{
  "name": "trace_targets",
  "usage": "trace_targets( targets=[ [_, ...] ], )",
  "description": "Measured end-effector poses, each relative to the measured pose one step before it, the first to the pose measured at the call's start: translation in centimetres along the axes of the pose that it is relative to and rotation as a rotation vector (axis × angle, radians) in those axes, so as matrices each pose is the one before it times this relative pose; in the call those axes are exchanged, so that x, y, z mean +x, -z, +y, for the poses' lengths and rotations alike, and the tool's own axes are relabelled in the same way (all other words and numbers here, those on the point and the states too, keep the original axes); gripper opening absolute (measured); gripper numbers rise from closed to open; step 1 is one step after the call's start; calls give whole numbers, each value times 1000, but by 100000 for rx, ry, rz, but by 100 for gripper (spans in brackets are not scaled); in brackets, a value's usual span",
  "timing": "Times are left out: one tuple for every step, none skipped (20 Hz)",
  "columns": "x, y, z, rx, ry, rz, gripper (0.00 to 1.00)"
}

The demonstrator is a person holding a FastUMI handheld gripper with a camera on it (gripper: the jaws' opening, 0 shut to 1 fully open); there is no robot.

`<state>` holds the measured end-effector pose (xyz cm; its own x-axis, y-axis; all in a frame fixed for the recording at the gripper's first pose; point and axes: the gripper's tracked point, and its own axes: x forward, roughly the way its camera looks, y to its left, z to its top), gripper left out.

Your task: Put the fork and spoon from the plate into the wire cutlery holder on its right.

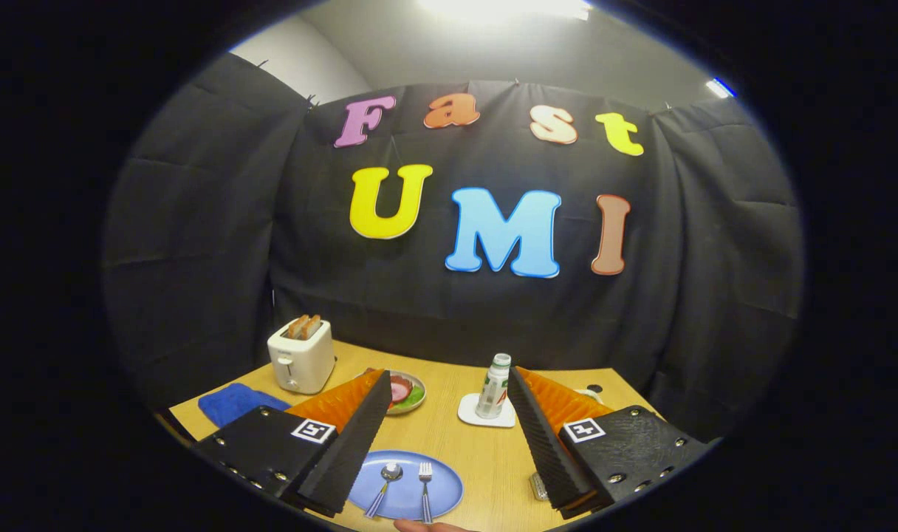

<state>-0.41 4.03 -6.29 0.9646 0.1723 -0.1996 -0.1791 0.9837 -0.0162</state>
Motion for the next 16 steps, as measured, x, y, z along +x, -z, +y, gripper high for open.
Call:
trace_targets(
  targets=[
    [73, 759, -107, -1345, 198, 3334, 96],
    [96, 877, 71, -1302, -405, 3197, 96],
    [131, 815, 270, -1040, -1026, 3326, 96],
    [224, 964, 182, -617, -746, 2987, 97],
    [64, 768, 111, -289, -689, 3093, 97],
    [3, 626, -3, -197, -661, 2443, 96],
    [26, 510, 173, -66, -1006, 2392, 97],
    [106, 514, 176, 48, -700, 1924, 97],
    [161, 386, 150, 309, -703, 1643, 96],
    [216, 692, 122, 283, -445, 1939, 97],
    [225, 503, 159, 326, -548, 2031, 97],
    [243, 822, 173, 262, -731, 2614, 96],
    [192, 796, -35, 490, 455, 2875, 97],
    [67, 702, -69, 612, 221, 2123, 97],
    [221, 656, -26, 710, 0, 2088, 96],
    [251, 910, 134, 414, -531, 2434, 96]
  ],
)
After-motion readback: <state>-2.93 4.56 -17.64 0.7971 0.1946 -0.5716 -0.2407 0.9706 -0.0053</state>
